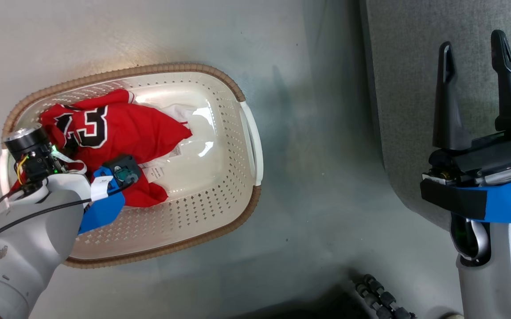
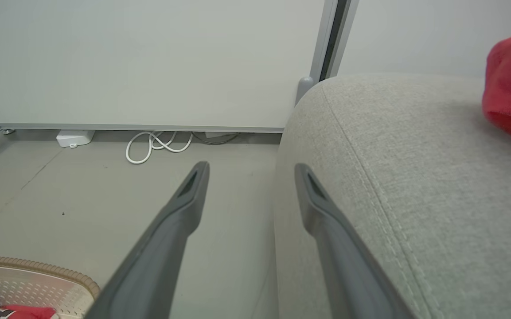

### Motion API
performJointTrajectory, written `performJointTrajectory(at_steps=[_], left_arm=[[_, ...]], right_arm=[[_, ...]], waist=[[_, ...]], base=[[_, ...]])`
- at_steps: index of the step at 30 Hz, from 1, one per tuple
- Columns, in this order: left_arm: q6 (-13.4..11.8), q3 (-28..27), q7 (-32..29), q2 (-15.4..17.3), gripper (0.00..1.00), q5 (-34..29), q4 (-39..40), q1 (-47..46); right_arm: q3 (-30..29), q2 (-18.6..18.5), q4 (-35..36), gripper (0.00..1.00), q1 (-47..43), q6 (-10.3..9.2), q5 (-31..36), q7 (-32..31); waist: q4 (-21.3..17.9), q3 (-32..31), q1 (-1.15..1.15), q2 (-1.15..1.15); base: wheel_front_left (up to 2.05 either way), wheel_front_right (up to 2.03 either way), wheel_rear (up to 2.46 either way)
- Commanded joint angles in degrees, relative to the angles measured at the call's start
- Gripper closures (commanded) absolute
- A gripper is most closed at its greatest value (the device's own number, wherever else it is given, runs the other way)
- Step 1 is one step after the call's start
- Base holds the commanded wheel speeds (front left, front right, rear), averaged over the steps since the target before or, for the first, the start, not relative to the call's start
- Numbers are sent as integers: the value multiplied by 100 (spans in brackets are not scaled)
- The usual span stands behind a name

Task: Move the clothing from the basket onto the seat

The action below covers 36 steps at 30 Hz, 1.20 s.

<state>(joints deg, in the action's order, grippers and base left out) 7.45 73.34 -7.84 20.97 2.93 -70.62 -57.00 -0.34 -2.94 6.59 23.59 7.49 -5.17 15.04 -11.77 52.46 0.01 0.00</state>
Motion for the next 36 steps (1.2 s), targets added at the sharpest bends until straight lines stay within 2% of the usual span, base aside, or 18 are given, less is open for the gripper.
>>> performJointTrajectory(at_steps=[1,6,7,9,15,20,26,36], left_arm=[[0,18,-39,-11,0,25,-56,-150],[0,18,-275,-165,0,-67,-146,-229],[0,18,-331,-215,44,-44,-161,-254],[0,18,-419,-302,100,-67,-184,-283],[0,19,-558,-560,100,-90,-231,-324],[1,19,-400,-722,100,20,-242,-271],[1,19,98,-707,100,109,-197,-51],[1,17,1104,-710,100,655,131,326]], right_arm=[[4,9,32,0,96,2,33,22],[13,10,36,0,116,2,49,22],[13,10,41,0,117,1,50,22],[15,10,50,0,129,1,48,22],[-14,10,46,0,166,2,50,22],[-59,10,-4,0,167,1,64,22],[-47,10,-74,0,105,1,72,22],[-86,9,-264,0,-150,2,173,22]], waist=[[-31,73,-1,0],[-88,184,-1,0],[-96,199,-1,0],[-111,218,-1,0],[-124,237,-1,0],[-57,147,-1,0],[25,-131,-1,0],[252,-959,-1,0]], base=[[0,0,0],[0,0,0],[0,0,0],[0,0,0],[0,0,0],[0,0,0],[0,0,0],[0,0,0]])
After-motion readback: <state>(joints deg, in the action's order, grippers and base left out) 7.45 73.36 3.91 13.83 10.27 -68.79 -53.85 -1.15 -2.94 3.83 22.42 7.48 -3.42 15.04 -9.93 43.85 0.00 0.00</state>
